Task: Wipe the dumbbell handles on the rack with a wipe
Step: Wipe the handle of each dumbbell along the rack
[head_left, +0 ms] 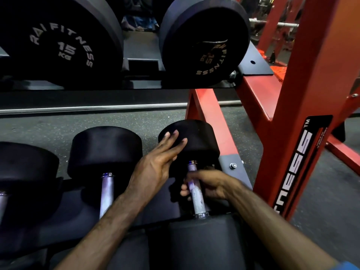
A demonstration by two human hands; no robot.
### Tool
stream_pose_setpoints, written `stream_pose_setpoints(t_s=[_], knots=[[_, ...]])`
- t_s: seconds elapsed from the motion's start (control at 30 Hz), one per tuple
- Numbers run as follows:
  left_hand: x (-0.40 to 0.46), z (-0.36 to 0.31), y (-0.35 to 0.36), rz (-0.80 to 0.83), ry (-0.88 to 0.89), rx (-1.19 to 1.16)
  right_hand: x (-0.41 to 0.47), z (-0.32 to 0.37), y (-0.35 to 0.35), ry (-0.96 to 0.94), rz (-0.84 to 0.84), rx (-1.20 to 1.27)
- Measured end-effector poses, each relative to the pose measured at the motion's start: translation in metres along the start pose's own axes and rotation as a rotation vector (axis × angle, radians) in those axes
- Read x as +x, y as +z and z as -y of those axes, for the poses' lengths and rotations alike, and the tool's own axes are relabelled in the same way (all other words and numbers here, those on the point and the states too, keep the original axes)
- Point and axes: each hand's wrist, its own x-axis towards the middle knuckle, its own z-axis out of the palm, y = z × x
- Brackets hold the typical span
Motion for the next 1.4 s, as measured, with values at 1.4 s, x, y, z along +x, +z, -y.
stream_pose_setpoints(t_s=[1.4], knots=[[-0.006, -0.003, 0.003, -0.008, 0.068, 0.221, 0.001, -0.002, -0.002, -0.069, 0.035, 0.132]])
